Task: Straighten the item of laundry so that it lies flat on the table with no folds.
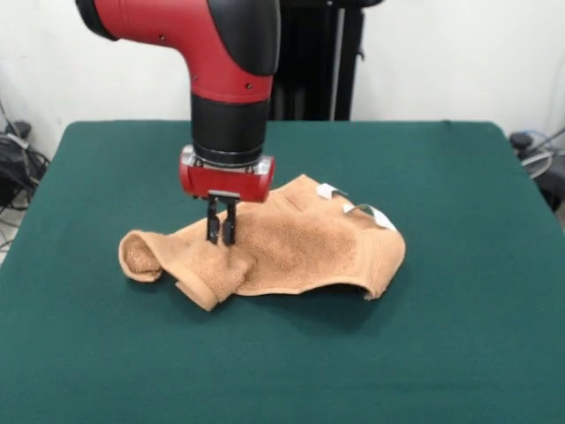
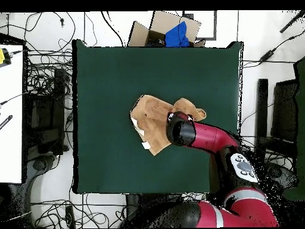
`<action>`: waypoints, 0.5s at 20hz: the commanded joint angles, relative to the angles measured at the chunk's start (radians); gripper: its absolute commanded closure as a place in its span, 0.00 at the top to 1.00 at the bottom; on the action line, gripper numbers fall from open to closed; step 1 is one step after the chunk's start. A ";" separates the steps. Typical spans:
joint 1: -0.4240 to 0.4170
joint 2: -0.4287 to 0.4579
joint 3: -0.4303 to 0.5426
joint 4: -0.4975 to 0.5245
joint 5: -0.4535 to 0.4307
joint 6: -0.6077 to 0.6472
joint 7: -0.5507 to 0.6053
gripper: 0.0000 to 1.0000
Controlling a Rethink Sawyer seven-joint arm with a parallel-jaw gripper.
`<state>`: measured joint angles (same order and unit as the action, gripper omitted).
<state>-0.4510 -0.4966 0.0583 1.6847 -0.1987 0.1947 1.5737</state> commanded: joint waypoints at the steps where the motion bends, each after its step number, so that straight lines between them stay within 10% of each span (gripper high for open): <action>1: 0.021 0.018 0.038 0.090 -0.066 -0.005 0.087 0.00; 10: 0.059 0.045 0.034 0.084 -0.058 -0.043 0.117 0.00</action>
<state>-0.4260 -0.4962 0.0573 1.7054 -0.2043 0.1920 1.5735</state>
